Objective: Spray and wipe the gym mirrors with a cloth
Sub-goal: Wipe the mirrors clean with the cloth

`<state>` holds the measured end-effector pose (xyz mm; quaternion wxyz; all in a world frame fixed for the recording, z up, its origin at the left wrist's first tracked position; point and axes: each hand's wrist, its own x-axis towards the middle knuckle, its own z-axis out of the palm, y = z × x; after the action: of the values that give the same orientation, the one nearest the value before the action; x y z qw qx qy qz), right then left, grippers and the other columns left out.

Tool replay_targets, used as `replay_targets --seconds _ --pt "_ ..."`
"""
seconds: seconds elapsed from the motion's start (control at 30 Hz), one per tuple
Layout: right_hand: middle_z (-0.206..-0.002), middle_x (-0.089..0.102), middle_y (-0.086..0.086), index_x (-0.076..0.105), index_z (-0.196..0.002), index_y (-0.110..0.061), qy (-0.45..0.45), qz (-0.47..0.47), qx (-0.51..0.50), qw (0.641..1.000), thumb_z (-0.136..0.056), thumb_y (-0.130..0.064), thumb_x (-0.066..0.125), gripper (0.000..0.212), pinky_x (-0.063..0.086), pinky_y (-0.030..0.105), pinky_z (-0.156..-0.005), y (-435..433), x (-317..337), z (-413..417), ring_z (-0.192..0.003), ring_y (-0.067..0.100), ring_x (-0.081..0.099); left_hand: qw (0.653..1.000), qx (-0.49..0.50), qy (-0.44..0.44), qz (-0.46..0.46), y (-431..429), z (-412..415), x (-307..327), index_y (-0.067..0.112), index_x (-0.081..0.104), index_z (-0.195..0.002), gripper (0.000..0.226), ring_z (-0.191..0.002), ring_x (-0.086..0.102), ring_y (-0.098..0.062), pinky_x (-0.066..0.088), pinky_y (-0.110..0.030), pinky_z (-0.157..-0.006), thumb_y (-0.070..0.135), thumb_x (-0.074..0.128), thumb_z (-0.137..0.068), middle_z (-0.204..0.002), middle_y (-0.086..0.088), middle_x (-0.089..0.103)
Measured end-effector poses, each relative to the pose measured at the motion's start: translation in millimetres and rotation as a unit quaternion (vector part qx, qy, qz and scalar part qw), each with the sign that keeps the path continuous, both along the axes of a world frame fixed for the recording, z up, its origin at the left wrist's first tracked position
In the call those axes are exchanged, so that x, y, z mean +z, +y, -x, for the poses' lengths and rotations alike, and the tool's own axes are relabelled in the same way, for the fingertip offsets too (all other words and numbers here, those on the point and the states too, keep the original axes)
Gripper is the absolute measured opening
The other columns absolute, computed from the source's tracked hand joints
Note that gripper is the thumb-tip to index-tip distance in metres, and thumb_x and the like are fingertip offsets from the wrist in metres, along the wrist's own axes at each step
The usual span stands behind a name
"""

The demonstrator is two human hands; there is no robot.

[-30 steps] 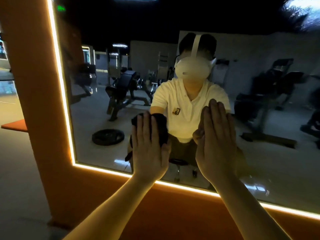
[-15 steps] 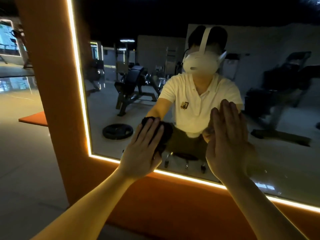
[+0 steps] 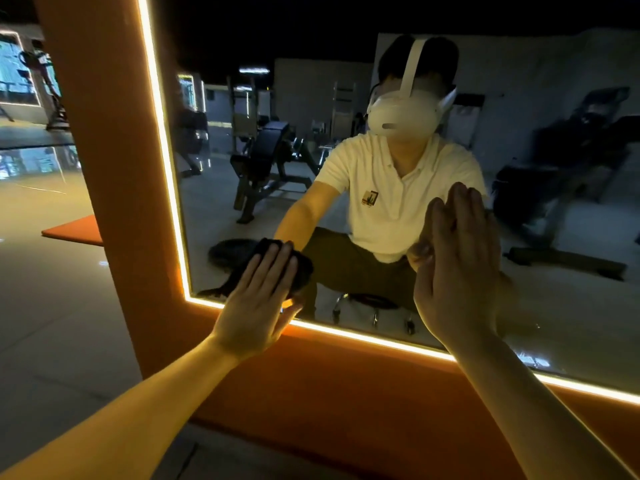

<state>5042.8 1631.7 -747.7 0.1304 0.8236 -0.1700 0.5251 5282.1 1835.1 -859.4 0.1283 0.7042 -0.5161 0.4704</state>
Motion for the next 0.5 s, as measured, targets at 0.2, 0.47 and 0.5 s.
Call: replay_targets --seconds 0.2,0.47,0.5 --pt "-0.171 0.015 0.017 0.029 -0.160 -0.003 0.013 0.012 0.007 1.000 -0.091 -0.003 0.060 0.075 0.018 0.055 -0.127 -3 -3 8 -0.159 0.032 0.009 0.992 -0.075 -0.052 -0.091 -62 68 3 0.007 0.008 -0.167 0.076 -0.162 0.002 -0.028 0.000 -0.044 -0.132 0.055 0.025 -0.110 -0.175 -0.013 0.001" --pt "-0.171 0.013 0.017 0.027 -0.161 -0.002 0.045 0.030 0.004 0.999 -0.093 -0.010 0.051 0.072 0.016 0.054 -0.128 -9 -3 15 -0.160 0.031 0.007 0.970 -0.085 -0.149 -0.174 -54 64 21 0.011 0.012 -0.166 0.090 -0.162 -0.001 -0.028 0.000 -0.045 -0.131 0.023 0.055 -0.088 -0.175 -0.012 0.005" --pt "-0.171 0.013 0.017 0.027 -0.161 -0.002 0.046 0.028 0.005 0.999 -0.093 -0.011 0.050 0.072 0.015 0.054 -0.128 -8 -3 15 -0.160 0.031 0.007 0.970 -0.082 -0.154 -0.171 -52 61 19 0.010 0.011 -0.167 0.091 -0.162 -0.001 -0.028 0.000 -0.045 -0.132 0.021 0.056 -0.088 -0.175 -0.012 0.004"
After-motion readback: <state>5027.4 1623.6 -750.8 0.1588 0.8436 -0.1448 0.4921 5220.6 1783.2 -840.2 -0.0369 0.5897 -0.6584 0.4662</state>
